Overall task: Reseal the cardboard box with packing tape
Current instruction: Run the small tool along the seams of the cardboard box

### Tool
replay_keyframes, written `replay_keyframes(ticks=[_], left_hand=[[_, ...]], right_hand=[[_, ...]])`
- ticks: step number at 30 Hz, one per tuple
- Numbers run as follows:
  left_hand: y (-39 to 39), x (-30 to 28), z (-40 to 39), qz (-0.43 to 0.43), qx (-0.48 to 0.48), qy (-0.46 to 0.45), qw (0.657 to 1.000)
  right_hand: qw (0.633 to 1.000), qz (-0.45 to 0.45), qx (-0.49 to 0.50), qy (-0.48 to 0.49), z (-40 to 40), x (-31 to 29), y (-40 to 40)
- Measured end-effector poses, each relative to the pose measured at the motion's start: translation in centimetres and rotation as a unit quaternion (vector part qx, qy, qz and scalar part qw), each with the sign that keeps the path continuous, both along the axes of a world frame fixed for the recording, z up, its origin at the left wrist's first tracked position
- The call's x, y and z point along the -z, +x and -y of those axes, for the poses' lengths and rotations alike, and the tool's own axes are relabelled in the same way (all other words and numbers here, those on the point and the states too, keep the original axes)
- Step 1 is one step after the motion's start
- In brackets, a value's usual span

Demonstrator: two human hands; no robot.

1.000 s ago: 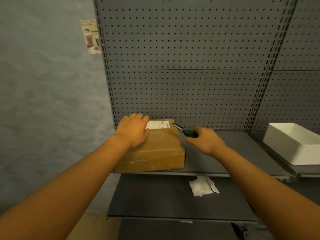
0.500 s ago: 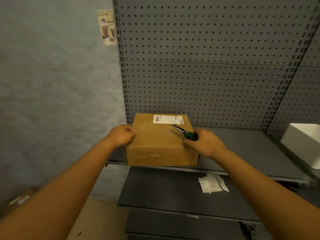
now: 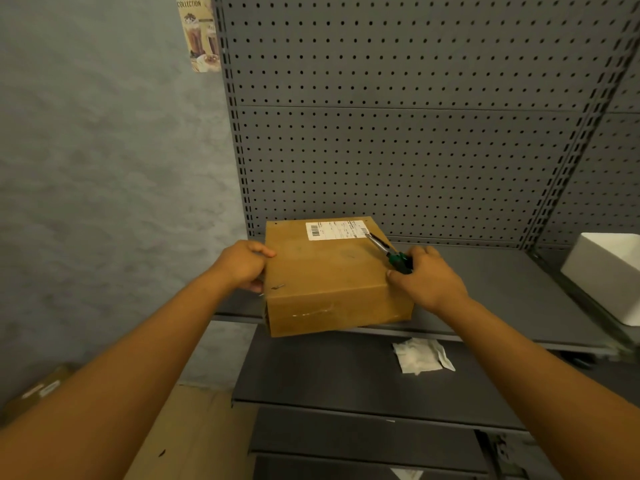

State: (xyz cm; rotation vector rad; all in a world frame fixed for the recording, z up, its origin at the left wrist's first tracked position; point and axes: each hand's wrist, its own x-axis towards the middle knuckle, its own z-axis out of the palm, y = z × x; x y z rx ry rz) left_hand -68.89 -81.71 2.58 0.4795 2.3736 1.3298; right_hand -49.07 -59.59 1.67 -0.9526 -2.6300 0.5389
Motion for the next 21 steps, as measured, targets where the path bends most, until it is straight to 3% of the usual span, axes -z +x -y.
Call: replay_keyframes(ticks=[6, 11, 17, 21], left_hand=[[2.1, -0.7, -1.3, -0.001, 0.053, -0.04, 0.998], [4.3, -1.4, -2.6, -0.001, 0.14, -0.061, 0.988], [4.3, -0.8, -3.3, -0.256, 0.227, -0.157, 0.927], [4.1, -0.2, -3.4, -0.232, 0.314, -0.185, 0.902]], right_hand=[[0.996, -0.006, 0.051, 0.069, -0.8, -0.4, 1.3], [0.997, -0.012, 0.046, 0.055, -1.3, -0.7, 2.5], [1.0, -0.009, 0.003, 0.009, -0.8, -0.5, 3.6], [1.0, -0.016, -0.017, 0.004, -0.6, -0.4, 3.9]])
